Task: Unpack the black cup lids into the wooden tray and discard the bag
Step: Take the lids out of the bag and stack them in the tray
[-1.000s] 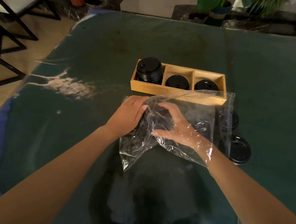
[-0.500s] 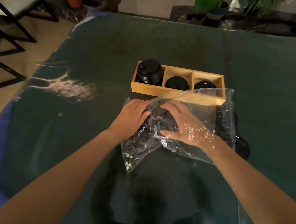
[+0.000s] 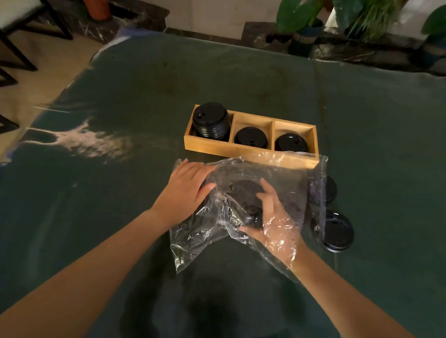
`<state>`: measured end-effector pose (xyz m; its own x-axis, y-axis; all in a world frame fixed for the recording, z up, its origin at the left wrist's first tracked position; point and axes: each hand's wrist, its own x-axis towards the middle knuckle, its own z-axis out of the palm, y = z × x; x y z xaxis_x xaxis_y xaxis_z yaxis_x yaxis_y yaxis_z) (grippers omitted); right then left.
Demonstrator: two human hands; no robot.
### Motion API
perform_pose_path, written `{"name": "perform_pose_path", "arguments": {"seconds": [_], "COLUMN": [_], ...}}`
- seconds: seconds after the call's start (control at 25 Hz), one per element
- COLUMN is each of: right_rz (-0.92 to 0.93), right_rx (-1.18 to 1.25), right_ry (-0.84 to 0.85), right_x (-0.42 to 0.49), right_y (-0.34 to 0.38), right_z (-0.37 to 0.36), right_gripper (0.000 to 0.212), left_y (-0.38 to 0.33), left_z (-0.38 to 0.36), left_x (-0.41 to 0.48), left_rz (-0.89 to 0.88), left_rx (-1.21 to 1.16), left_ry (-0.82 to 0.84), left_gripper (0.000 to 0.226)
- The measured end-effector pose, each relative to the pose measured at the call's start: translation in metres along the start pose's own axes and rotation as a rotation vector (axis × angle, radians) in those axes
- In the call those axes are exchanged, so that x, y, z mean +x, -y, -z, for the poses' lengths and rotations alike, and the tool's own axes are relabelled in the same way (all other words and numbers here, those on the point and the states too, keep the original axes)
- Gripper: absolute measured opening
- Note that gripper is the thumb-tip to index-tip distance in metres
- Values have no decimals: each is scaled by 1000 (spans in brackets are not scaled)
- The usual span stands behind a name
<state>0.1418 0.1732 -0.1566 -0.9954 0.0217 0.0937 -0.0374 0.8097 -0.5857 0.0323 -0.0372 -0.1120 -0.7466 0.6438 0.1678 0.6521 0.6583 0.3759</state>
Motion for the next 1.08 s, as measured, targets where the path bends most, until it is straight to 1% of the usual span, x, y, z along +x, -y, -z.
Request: {"name": "perform_pose_path", "arguments": {"seconds": [0.08, 0.2, 0.32, 0.4, 0.48, 0.56, 0.64, 0.76, 0.84, 0.96, 1.08], "right_rz": [40, 52, 88, 101, 58, 2, -18, -58, -81, -86, -23], "right_rx": [-65, -119, -104, -72, -22, 88, 163, 78, 16, -70, -83], "right_ry": [-33, -68, -91, -87, -99, -131, -149, -283, -370, -440, -510], "right_x": [1, 2, 4, 1, -6, -18, -35, -51, -47, -19, 33], "right_y": [5, 7, 7, 6, 3, -4, -15, -30, -33, -35, -29], "right_z": [-9, -17, -15, -6, 9, 25, 46, 83, 110, 146, 162], "right_gripper": [85, 88, 88, 87, 84, 82, 87, 98, 101, 98, 91], "left_y": [-1, 0, 0, -3, -3, -2, -2, 0, 1, 1, -1], "left_z": [1, 2, 2, 0, -1, -1, -2, -5, -7, -7, -6], "left_x": [0, -1, -2, -2, -1, -1, 0, -1, 1, 6, 11], "left_rz": [0, 3, 15, 28, 42, 55, 54, 52, 49, 51, 40], "left_rx": [2, 12, 140, 195, 139, 103, 99, 113, 133, 134, 162], "left_ry": [11, 21, 26, 27, 42, 56, 65, 65, 65, 77, 66], "left_gripper": [36, 40, 48, 51, 53, 57, 61, 63, 66, 61, 55]}}
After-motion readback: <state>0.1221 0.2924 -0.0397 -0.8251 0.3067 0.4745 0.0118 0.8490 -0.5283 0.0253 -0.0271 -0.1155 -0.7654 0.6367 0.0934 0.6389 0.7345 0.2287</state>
